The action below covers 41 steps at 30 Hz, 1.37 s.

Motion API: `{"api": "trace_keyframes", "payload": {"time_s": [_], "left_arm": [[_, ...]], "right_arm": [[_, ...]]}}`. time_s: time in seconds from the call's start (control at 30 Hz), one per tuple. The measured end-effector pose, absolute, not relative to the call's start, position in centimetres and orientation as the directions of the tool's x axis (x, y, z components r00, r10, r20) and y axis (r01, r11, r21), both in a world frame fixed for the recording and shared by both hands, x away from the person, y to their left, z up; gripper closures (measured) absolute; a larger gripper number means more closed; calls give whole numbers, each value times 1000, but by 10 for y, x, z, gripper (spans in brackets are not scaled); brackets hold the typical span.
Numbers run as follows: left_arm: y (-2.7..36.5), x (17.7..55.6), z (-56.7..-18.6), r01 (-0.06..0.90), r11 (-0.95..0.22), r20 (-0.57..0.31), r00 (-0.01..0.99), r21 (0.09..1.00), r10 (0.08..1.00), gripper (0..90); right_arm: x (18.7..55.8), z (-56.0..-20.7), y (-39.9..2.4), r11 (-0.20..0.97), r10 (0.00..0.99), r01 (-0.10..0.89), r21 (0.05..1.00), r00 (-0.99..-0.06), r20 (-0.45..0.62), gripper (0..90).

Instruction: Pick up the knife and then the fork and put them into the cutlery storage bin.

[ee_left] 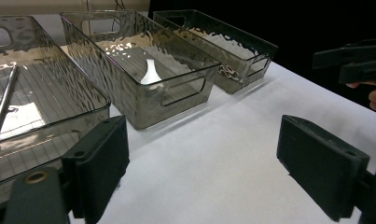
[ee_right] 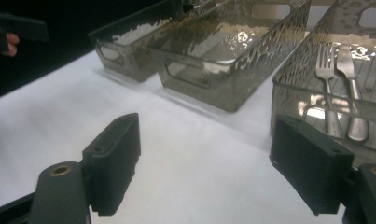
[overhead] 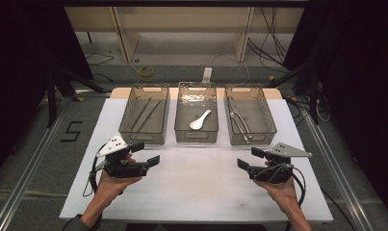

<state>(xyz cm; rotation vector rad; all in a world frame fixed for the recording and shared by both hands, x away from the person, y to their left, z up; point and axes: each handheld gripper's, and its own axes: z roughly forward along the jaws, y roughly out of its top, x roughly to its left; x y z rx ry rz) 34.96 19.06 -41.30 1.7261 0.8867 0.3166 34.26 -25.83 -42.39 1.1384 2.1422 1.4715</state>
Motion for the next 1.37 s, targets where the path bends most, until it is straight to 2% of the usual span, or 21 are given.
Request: {"api": "trace_keyframes", "payload": {"time_s": [0.5, 1.37], "left_arm": [[190, 345, -412, 411, -90, -247, 695, 907, 675, 161], [189, 345, -413, 410, -97, -239, 691, 907, 682, 161]], "right_arm": [[325, -432, -272, 133, 759, 446, 885, -620, 198, 218], [324, -432, -271, 142, 758, 440, 887, -624, 189, 215]]}}
